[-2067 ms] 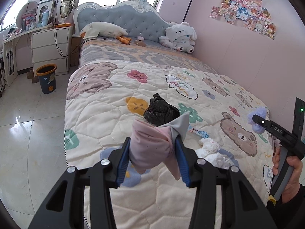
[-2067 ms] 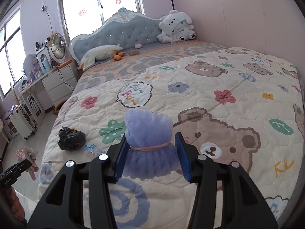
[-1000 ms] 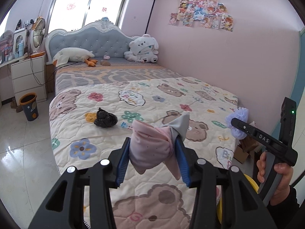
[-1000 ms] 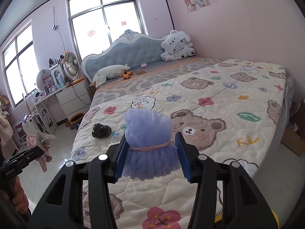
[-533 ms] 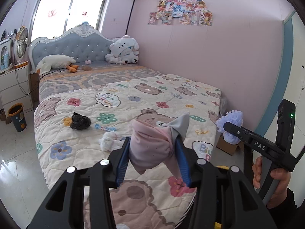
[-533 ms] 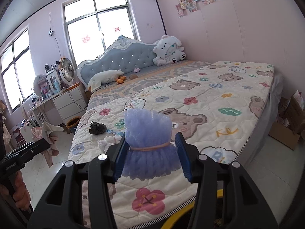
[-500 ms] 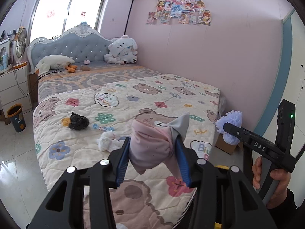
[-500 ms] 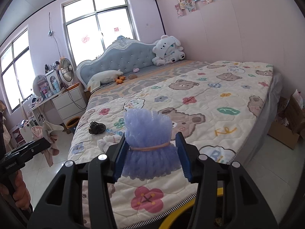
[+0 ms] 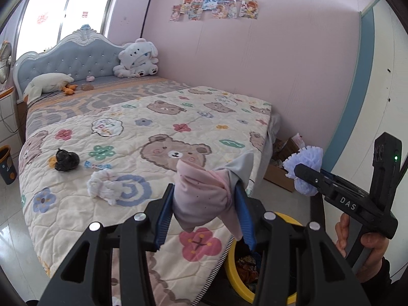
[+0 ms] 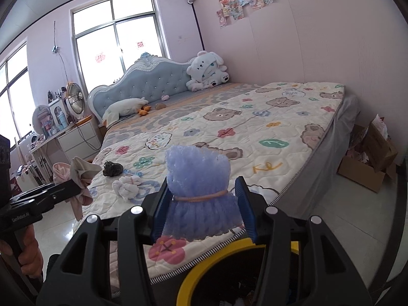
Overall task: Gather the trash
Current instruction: 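Carry the pink cloth and lavender scrubber in both grippers over the bin, then open the left gripper over the bin while the right releases the scrubber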
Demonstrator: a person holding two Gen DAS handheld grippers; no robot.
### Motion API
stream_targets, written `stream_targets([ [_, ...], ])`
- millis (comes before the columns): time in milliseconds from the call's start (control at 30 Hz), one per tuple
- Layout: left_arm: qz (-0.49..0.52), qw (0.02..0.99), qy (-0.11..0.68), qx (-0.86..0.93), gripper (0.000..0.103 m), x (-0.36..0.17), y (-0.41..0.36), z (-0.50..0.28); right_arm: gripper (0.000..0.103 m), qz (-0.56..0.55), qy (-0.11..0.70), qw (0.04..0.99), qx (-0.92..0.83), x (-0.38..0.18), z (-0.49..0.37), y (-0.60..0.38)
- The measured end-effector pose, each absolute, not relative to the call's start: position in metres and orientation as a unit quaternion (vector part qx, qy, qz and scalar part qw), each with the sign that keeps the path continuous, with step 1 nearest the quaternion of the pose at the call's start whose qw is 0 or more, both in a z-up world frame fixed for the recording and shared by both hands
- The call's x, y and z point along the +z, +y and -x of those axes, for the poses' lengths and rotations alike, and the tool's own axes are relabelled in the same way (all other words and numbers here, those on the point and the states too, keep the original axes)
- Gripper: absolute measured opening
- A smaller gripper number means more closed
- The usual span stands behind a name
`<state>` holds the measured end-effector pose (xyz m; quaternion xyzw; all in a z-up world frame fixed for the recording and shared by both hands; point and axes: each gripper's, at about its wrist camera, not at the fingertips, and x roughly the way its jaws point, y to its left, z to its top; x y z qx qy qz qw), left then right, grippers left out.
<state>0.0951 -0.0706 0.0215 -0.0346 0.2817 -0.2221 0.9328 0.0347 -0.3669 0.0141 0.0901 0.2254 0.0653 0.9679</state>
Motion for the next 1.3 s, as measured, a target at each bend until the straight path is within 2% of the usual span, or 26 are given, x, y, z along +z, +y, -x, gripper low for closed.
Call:
stream_targets([
  [533,0.002,0.899,0.334,-0.283,0.044,-0.020,-0.150,-0.096,0.048,-0.128,0.251,0.959,0.030,-0.020,-0.009,-0.424],
  [933,0.018,0.865,0.406,-0.294,0.044,-0.074,-0.164,-0.105,0.048,-0.135,0.298,0.945,0.032,-0.059,-0.003,-0.434],
  [1300,0.013,0.868,0.386,-0.313,0.046,-0.068,-0.171,-0.095,0.049,-0.152,0.290,0.945,0.021,-0.058,0.008,-0.447],
])
